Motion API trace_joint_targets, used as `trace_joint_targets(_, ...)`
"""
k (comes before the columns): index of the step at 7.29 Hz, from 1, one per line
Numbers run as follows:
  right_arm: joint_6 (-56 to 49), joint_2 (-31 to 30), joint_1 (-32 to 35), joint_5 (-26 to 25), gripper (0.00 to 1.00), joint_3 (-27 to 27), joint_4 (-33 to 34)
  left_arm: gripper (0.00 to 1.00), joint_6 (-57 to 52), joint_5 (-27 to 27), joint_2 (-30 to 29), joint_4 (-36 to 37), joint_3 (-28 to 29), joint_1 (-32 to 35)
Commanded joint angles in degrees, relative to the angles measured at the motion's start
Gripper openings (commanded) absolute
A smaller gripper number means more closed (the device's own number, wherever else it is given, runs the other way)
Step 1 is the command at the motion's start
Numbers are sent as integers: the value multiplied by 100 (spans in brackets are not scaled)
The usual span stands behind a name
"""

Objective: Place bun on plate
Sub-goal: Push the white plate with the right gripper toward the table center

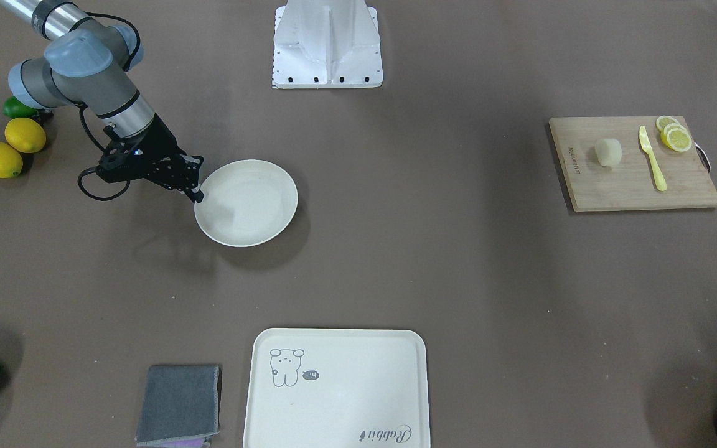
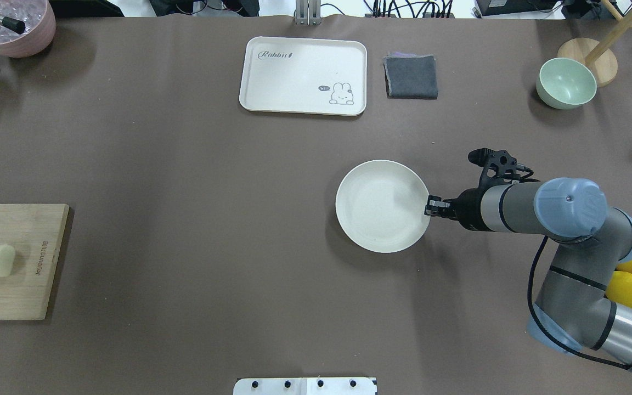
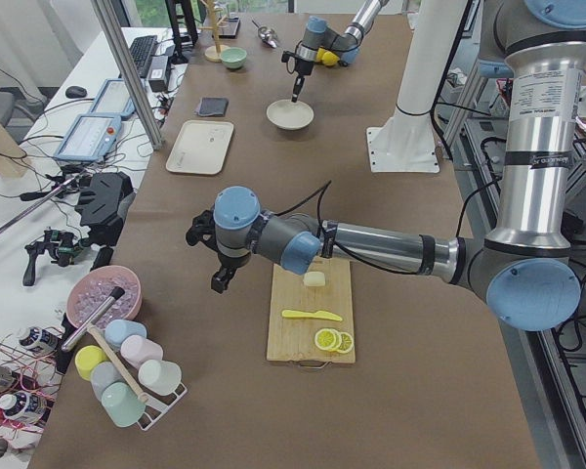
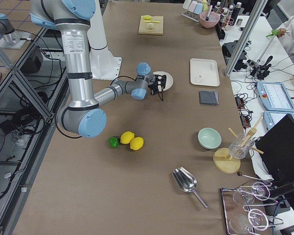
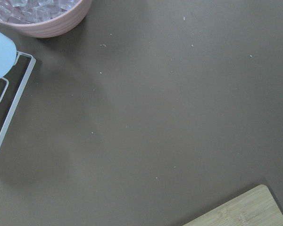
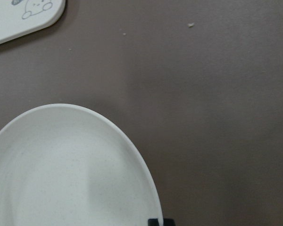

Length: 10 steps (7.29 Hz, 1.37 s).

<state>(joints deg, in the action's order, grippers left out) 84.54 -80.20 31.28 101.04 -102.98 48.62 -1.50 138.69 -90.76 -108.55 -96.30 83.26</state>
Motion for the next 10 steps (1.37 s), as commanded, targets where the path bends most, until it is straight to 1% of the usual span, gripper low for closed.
trace_joint_targets(1,440,879,-445,-423,0,-126,1146,98,0,0,-3,0,-3,-3)
trace_joint_targets(3,808,1583,-894,-821,0,-30,1937,98,0,0,-3,0,-3,-3)
trace_joint_targets(4,845,1839,-1053,-996,0,128,2106,98,0,0,-3,0,6,-3)
trace_joint_targets(5,897,1894,-1150,-1137,0,303,2082,98,0,0,-3,0,-3,-3)
trace_joint_targets(6,889,1911,-1168,-1174,0,366,2038,98,0,0,-3,9,-3,-3)
trace_joint_targets(7,819,1938,-1177,-1235,99,419,2046,98,0,0,6,0,6,-3)
trace_joint_targets(8,749,1990,-1116,-1244,100,341,2072,98,9,0,-3,9,15,-3)
trace_joint_targets(9,696,2017,-863,-1131,100,184,2203,98,192,0,6,0,-20,-3)
trace_joint_targets(10,287,2017,-434,-643,100,-9,2631,98,629,-18,40,-35,-133,-90)
